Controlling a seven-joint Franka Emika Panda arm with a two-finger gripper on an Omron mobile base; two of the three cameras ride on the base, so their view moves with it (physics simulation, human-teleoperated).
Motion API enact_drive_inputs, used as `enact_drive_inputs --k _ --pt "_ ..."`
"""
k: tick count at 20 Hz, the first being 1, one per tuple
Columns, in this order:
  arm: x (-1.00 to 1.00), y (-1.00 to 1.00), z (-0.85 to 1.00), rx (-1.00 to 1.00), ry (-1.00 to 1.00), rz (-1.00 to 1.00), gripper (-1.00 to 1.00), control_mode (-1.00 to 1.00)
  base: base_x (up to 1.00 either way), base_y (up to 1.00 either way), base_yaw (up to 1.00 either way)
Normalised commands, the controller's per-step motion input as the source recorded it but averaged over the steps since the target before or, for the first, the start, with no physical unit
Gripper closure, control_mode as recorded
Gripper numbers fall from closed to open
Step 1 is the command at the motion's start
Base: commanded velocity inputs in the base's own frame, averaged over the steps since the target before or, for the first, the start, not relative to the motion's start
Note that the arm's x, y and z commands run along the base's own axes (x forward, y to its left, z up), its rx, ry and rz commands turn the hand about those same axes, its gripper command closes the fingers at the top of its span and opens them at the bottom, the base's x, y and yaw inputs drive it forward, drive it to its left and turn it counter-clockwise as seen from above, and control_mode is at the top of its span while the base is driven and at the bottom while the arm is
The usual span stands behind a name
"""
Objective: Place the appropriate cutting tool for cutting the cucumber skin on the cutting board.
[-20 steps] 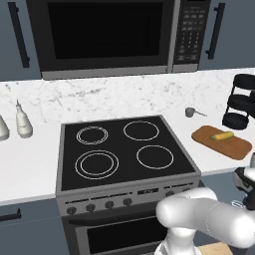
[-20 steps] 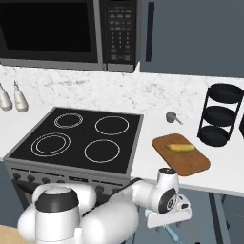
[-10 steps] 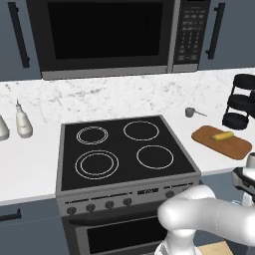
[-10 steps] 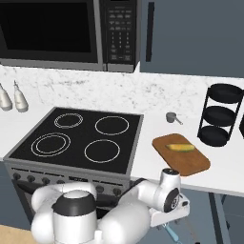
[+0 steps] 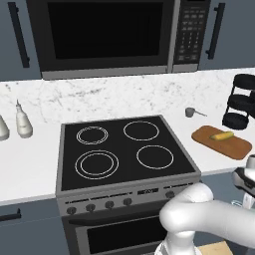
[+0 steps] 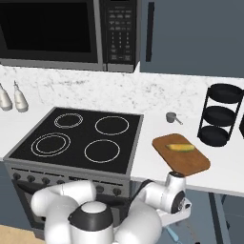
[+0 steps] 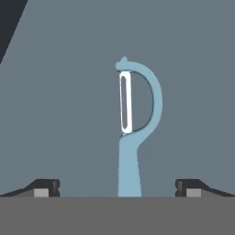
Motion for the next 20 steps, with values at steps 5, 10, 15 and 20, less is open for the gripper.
enact_drive_inputs --k 5,10,15,20 --pt "0.0 0.0 -0.32 0.07 0.03 0.04 -1.0 -1.0 0.0 0.0 0.0" --pt "0.0 0.0 -0.29 0.04 0.01 0.04 -1.0 -1.0 0.0 0.0 0.0" --pt "0.0 0.0 -0.34 0.02 0.0 0.05 1.0 -1.0 0.0 0.0 0.0" --pt "0.0 0.15 -0.29 0.01 0.0 0.05 1.0 -1.0 0.0 0.0 0.0"
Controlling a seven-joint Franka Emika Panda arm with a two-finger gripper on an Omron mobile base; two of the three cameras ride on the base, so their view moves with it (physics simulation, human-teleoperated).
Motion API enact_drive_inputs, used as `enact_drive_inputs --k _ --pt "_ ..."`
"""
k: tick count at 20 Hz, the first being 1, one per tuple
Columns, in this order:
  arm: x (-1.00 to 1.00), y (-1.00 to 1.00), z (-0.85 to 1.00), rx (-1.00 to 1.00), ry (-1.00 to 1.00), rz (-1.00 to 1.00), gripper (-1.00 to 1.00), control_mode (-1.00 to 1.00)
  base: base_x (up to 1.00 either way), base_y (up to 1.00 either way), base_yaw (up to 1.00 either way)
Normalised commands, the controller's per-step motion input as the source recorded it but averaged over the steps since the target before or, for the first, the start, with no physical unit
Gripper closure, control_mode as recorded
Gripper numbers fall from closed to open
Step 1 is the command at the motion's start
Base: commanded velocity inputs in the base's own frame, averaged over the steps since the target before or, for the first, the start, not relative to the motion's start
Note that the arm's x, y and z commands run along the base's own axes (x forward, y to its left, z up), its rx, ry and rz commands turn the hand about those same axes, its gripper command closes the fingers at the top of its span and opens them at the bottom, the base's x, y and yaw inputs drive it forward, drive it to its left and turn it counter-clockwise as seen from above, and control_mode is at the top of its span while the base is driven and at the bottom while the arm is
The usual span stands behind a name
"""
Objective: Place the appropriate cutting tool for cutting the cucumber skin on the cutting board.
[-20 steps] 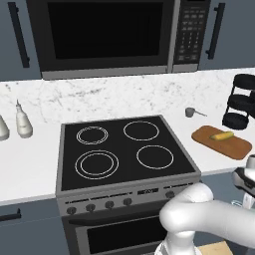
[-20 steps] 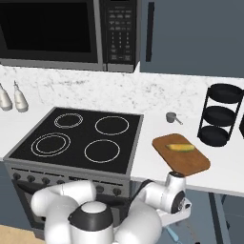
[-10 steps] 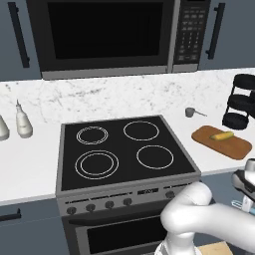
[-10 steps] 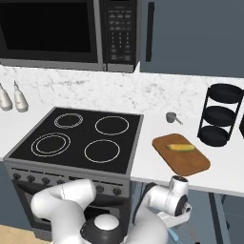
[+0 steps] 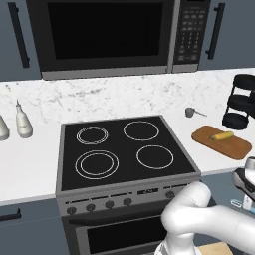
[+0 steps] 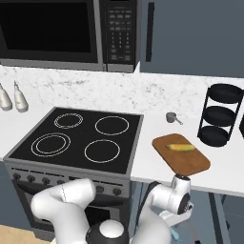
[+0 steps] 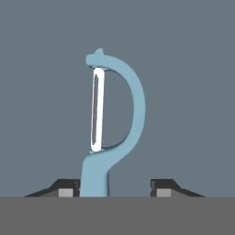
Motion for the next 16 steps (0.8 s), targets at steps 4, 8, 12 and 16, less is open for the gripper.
enact_drive_inputs --k 4,8,12,16 --pt "-0.1 0.28 -0.22 0.0 -0.02 0.05 1.0 -1.0 0.0 0.0 0.0" --pt "-0.29 0.39 0.11 0.0 -0.17 0.03 1.0 -1.0 0.0 0.0 0.0" --pt "-0.44 0.12 0.84 0.0 -0.16 0.01 1.0 -1.0 0.0 0.0 0.0" --pt "-0.62 0.01 1.0 -0.01 -0.11 0.01 1.0 -1.0 0.0 0.0 0.0"
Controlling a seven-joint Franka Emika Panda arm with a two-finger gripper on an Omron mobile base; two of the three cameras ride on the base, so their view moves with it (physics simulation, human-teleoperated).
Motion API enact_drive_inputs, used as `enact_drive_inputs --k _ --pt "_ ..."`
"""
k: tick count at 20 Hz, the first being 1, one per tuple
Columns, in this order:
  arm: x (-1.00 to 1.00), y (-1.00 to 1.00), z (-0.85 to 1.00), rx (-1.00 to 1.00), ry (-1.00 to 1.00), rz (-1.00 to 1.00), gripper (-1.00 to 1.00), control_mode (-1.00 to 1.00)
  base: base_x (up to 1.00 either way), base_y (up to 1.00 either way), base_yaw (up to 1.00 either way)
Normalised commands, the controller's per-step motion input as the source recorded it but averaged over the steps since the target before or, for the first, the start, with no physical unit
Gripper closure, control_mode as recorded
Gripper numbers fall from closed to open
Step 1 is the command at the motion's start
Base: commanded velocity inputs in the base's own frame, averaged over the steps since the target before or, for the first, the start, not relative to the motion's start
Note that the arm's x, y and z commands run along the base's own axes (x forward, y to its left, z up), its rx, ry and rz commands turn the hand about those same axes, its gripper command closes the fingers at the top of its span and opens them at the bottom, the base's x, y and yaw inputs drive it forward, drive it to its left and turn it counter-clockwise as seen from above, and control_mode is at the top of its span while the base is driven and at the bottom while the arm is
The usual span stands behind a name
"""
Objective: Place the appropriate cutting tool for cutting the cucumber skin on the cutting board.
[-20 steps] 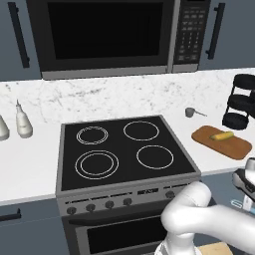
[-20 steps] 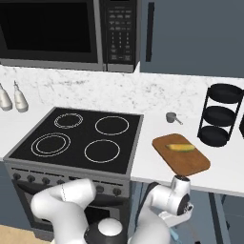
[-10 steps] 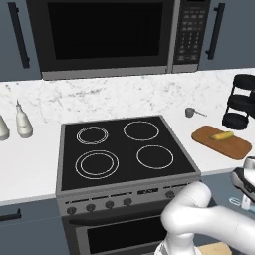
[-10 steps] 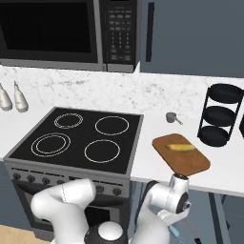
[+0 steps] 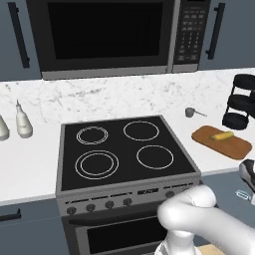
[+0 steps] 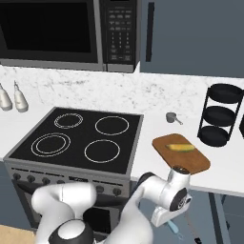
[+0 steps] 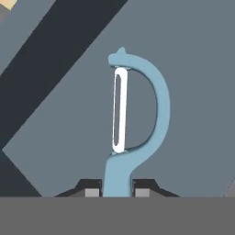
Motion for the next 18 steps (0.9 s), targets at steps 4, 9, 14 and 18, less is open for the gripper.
enact_drive_inputs --k 4,9,14,18 --pt "-0.72 0.0 1.0 -0.05 -0.15 0.0 1.0 -1.0 0.0 0.0 0.0" --pt "-0.57 0.0 1.0 -0.07 -0.19 0.0 1.0 -1.0 0.0 0.0 0.0" --pt "-0.01 -0.01 1.0 -0.07 -0.18 0.0 1.0 -1.0 0.0 0.0 0.0" --pt "0.37 -0.17 1.0 -0.04 -0.05 0.01 1.0 -1.0 0.0 0.0 0.0"
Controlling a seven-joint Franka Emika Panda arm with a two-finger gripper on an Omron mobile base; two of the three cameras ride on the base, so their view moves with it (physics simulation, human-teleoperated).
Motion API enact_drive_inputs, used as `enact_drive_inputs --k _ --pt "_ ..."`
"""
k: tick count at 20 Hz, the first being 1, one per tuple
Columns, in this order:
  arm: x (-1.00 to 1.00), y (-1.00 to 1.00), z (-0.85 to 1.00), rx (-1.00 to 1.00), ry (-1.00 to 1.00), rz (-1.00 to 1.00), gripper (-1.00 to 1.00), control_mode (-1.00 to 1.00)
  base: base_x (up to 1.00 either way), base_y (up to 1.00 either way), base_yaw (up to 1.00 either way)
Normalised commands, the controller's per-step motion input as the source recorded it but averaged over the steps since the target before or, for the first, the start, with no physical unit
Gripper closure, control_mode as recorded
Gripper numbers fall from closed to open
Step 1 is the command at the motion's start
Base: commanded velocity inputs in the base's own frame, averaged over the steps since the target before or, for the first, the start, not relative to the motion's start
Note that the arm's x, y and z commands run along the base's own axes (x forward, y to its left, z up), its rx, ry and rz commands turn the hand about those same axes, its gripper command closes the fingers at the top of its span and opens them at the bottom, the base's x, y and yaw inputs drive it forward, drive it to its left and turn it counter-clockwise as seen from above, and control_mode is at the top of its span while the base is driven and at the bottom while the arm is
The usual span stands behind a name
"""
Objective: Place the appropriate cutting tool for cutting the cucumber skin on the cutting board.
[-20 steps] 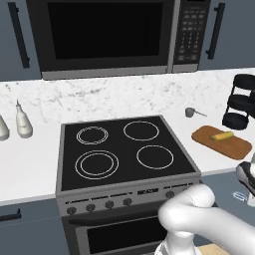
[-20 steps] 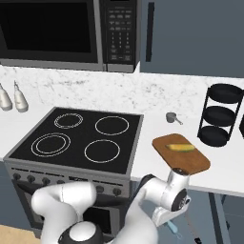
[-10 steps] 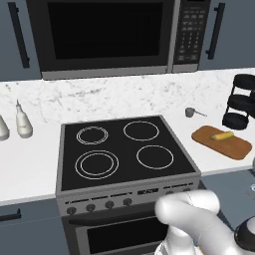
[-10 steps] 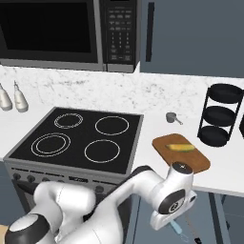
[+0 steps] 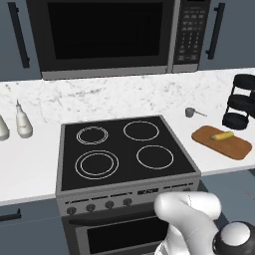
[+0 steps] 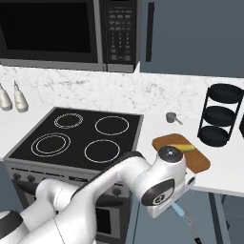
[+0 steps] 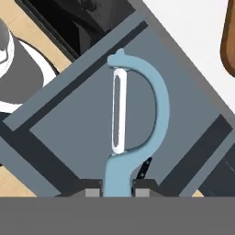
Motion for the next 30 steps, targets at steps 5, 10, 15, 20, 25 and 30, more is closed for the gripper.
enact_drive_inputs --k 5,10,15,20,25,30 --pt "0.67 -0.25 0.79 0.0 0.0 0.04 1.0 -1.0 0.0 0.0 0.0" --pt "0.77 -0.31 0.37 0.0 0.0 0.07 1.0 -1.0 0.0 0.0 0.0" --pt "0.73 -0.29 0.0 0.03 0.01 0.1 1.0 -1.0 0.0 0.0 0.0" --pt "0.65 -0.23 -0.15 0.05 0.01 0.12 1.0 -1.0 0.0 0.0 0.0" --pt "0.67 -0.14 -0.27 0.05 0.07 0.12 1.0 -1.0 0.0 0.0 0.0" --pt "0.67 -0.04 -0.42 0.04 0.12 0.11 1.0 -1.0 0.0 0.0 0.0"
